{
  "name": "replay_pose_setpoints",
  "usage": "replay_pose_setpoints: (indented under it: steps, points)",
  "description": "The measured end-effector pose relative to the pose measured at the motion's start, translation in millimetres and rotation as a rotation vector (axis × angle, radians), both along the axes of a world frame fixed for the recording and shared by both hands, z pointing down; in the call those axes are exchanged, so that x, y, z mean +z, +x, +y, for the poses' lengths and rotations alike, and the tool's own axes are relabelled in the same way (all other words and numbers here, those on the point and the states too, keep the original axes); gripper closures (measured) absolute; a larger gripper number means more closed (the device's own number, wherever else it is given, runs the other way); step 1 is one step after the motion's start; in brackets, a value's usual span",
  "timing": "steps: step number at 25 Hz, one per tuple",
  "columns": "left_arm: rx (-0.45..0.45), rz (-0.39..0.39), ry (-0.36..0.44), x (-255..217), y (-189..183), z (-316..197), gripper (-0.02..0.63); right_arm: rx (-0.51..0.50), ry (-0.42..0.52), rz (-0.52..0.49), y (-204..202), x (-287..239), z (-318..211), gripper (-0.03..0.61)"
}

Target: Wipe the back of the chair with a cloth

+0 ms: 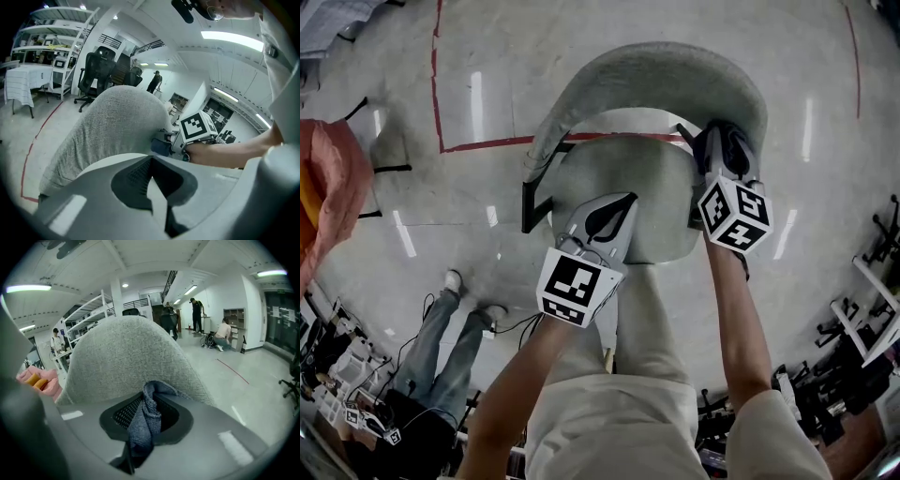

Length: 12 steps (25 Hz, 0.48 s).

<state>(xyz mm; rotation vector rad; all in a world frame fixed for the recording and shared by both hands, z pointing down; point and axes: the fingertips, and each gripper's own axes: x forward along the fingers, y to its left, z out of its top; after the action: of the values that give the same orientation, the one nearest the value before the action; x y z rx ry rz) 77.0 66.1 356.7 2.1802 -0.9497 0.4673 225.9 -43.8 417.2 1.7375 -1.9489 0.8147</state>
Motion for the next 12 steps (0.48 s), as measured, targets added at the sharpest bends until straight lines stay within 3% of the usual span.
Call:
replay_pose_setpoints:
  steps: [12]
  points:
    - [-0.065,0.006,0.008,-7,-5,-7,0.613,-0.188,0.014,-0.004,-51,-5,-26,0.505]
